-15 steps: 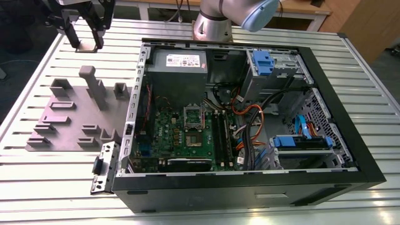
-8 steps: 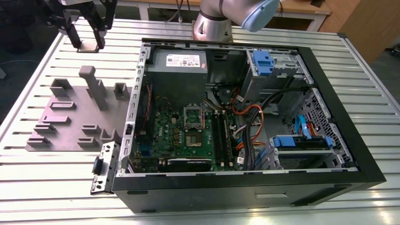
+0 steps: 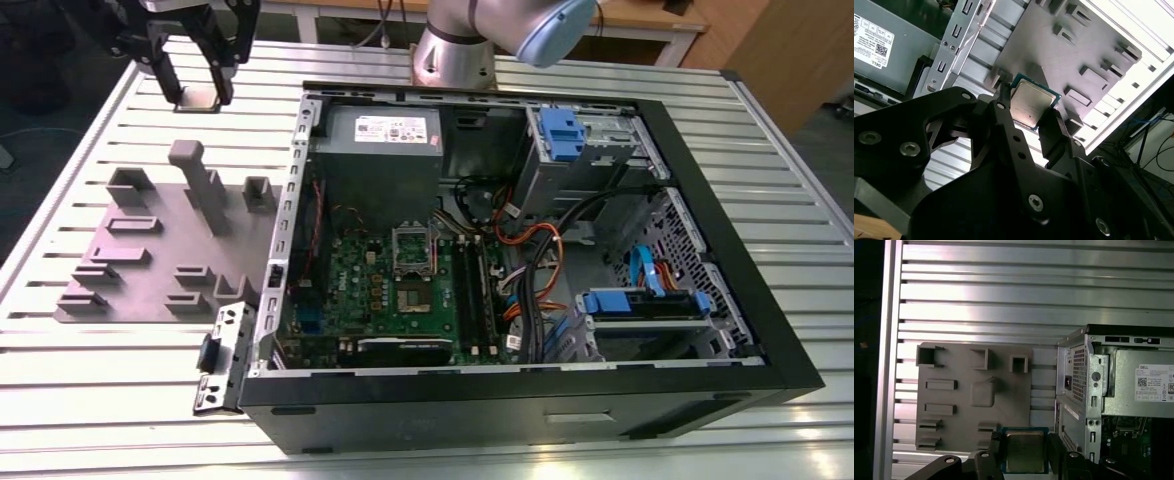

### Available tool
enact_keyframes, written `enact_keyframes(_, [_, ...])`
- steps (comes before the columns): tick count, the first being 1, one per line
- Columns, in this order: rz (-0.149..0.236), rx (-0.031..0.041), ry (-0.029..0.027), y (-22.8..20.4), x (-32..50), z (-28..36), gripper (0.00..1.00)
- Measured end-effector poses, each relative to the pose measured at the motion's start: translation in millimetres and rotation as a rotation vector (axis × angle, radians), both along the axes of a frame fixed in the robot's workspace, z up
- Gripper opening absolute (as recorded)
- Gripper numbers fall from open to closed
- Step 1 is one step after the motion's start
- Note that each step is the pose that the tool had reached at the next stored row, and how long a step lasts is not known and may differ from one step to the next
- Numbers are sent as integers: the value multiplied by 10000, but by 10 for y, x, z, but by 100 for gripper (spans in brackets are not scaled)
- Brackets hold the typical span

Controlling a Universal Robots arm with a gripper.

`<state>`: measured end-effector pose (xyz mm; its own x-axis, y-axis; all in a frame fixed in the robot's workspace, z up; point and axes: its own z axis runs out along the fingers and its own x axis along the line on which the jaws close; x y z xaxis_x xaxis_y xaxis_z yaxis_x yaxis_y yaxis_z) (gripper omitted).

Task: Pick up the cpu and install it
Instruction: 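Pick up the cpu and move it towards the insertion slot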

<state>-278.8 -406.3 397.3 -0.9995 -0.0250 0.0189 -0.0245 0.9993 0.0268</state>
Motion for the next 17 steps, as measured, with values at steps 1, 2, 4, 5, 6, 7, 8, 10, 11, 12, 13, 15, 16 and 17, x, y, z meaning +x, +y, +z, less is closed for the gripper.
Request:
enact_keyframes(1, [0,1,0,0,7,0,47])
enact_keyframes(2, [0,0,1,0,11,0,47])
enact_keyframes(4, [-2,1,0,0,15,0,47])
enact_keyframes(5, [-2,0,1,0,17,0,47])
enact_keyframes(6, [-1,0,1,0,19,0,47])
enact_keyframes(7, [-1,0,1,-5,20,0,47])
enact_keyframes(8, [0,0,1,-7,19,0,47])
enact_keyframes(10, [0,0,1,-11,19,0,47])
enact_keyframes(11, [1,0,1,-14,19,0,47])
enact_keyframes(12, [1,0,0,-18,20,0,47])
enact_keyframes(13, [0,-1,1,-21,19,0,47])
enact_keyframes(15, [-1,-1,1,-26,19,0,47])
enact_keyframes(16, [-2,-1,0,-26,22,0,47])
enact_keyframes(17, [-1,-1,1,-27,26,0,47])
